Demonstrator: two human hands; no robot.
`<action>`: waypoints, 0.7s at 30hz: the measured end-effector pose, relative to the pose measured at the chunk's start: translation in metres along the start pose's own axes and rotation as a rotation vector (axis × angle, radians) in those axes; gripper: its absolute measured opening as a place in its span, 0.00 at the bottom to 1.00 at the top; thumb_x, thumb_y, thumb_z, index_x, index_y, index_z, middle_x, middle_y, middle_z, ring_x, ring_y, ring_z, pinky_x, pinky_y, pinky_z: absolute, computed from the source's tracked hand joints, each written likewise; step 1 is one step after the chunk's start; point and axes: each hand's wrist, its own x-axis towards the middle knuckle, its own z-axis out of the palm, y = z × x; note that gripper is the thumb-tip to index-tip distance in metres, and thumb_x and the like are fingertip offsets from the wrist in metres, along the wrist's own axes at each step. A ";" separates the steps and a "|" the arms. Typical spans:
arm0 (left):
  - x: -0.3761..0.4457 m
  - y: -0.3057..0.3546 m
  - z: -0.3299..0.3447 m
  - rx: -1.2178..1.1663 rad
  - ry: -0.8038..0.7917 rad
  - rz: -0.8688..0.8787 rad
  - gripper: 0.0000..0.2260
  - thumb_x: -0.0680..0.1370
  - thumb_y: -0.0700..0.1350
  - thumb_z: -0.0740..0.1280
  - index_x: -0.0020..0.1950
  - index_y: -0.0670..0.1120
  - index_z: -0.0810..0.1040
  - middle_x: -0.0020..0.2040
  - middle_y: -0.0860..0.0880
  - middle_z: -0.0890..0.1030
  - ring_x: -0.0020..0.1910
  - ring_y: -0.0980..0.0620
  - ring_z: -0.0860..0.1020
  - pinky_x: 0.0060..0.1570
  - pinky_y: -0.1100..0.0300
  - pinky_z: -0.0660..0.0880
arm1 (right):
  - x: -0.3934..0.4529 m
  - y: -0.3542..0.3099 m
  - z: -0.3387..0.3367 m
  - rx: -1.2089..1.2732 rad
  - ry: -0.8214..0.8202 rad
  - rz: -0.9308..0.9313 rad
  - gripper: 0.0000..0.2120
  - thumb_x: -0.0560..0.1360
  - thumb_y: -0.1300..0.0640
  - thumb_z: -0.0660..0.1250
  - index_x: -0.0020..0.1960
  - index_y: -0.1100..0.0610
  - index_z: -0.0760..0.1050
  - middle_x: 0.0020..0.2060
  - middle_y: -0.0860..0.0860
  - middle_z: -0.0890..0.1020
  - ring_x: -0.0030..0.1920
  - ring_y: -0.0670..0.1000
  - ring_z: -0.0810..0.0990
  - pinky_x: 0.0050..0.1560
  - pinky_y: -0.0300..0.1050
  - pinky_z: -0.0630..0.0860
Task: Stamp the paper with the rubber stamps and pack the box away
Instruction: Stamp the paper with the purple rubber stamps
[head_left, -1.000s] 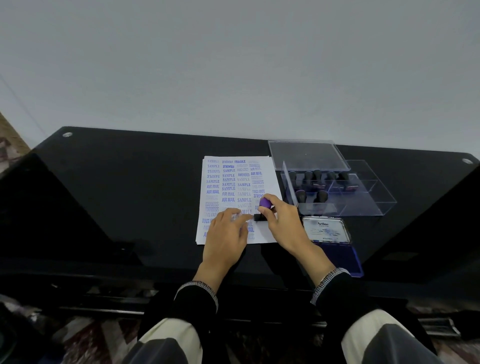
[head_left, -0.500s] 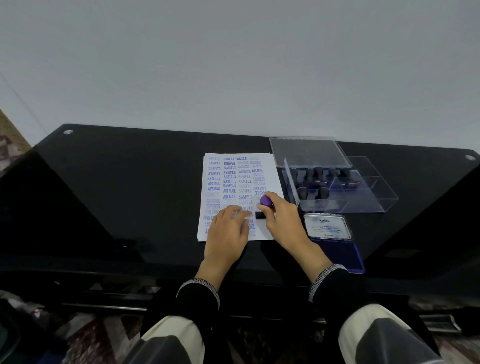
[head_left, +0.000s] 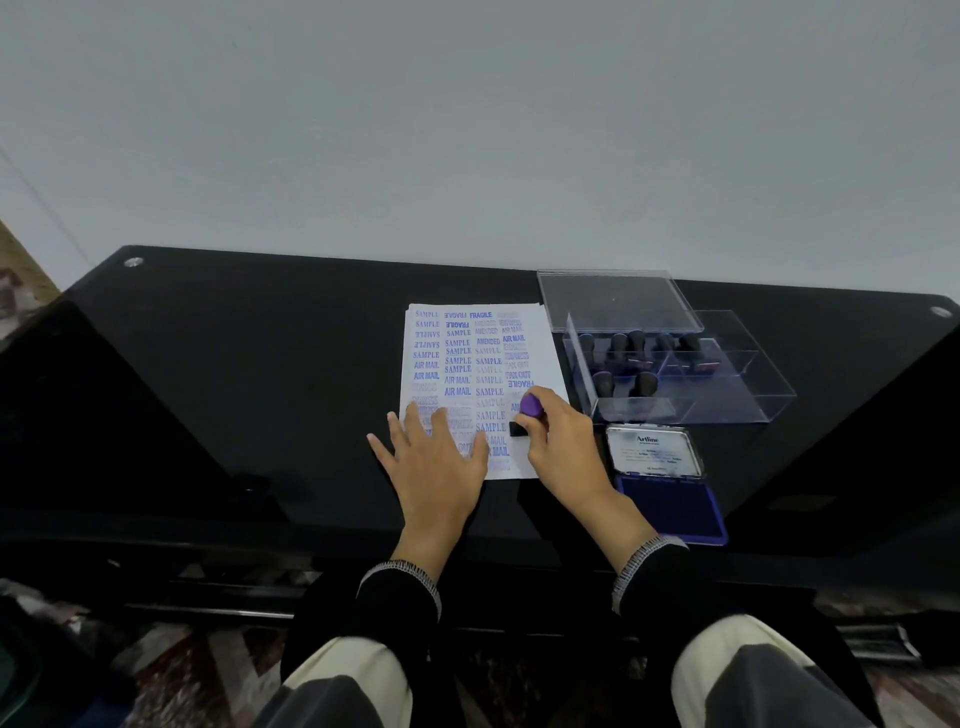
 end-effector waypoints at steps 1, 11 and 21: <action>0.000 0.000 0.000 0.001 -0.005 -0.001 0.28 0.77 0.63 0.59 0.70 0.47 0.69 0.75 0.41 0.62 0.76 0.37 0.55 0.72 0.37 0.45 | 0.004 -0.001 -0.002 -0.003 -0.018 0.010 0.03 0.77 0.66 0.63 0.49 0.61 0.73 0.39 0.49 0.76 0.38 0.47 0.75 0.40 0.29 0.69; 0.000 0.001 -0.001 -0.005 -0.026 0.003 0.28 0.78 0.63 0.57 0.72 0.47 0.66 0.76 0.41 0.61 0.76 0.38 0.53 0.73 0.39 0.47 | 0.008 -0.003 -0.002 0.003 -0.030 0.050 0.03 0.77 0.65 0.63 0.49 0.60 0.73 0.38 0.49 0.75 0.37 0.46 0.73 0.38 0.26 0.68; -0.001 0.001 -0.002 -0.019 -0.022 0.000 0.28 0.78 0.63 0.58 0.71 0.46 0.68 0.75 0.41 0.62 0.76 0.37 0.54 0.72 0.39 0.47 | 0.014 -0.002 -0.003 -0.014 -0.042 0.030 0.02 0.77 0.65 0.63 0.49 0.62 0.73 0.39 0.50 0.76 0.36 0.40 0.72 0.38 0.24 0.66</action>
